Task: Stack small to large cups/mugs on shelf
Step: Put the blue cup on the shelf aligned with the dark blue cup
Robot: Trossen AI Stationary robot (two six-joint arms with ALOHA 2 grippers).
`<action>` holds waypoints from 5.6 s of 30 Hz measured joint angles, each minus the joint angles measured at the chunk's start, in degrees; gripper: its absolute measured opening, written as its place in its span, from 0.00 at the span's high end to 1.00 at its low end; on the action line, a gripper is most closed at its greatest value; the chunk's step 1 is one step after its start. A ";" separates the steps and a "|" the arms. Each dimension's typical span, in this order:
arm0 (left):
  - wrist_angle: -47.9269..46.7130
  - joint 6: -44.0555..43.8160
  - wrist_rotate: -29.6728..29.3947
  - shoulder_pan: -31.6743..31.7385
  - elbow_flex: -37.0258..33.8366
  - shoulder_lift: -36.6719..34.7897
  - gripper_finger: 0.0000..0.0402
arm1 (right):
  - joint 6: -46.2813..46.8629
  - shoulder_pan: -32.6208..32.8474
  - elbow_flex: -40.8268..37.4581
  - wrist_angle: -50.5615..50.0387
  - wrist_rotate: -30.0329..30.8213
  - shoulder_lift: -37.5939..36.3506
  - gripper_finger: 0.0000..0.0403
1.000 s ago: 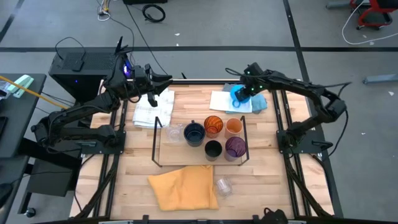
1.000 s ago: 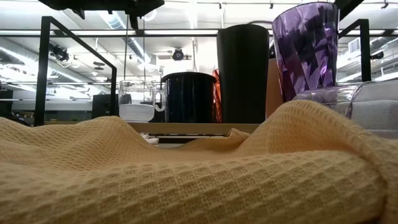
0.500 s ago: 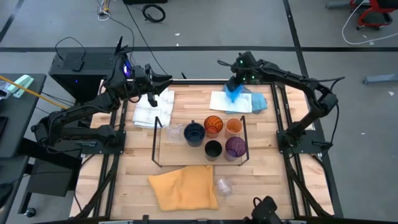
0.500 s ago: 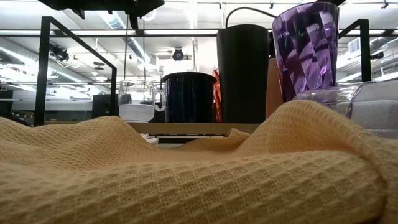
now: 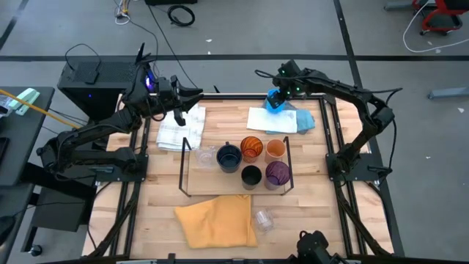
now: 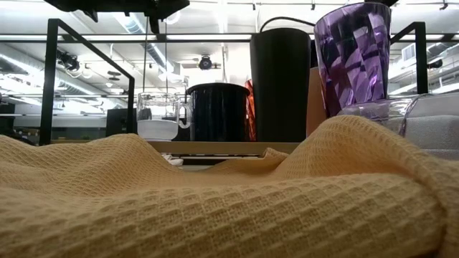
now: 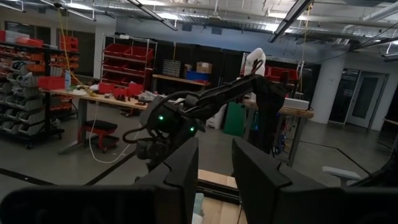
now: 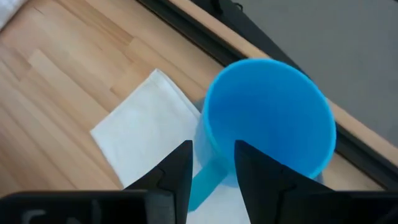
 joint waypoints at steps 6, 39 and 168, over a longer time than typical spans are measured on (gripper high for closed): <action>0.00 0.04 0.11 0.00 0.00 0.00 0.74 | 1.67 0.00 0.00 -0.15 1.09 0.00 0.69; 0.00 -1.33 0.59 -0.11 -0.01 0.00 0.78 | 4.07 -8.10 0.02 0.40 0.70 -0.02 0.67; -38.86 9.94 18.96 -15.80 -0.01 -22.91 0.86 | 103.60 68.40 64.48 -30.51 12.10 30.27 0.98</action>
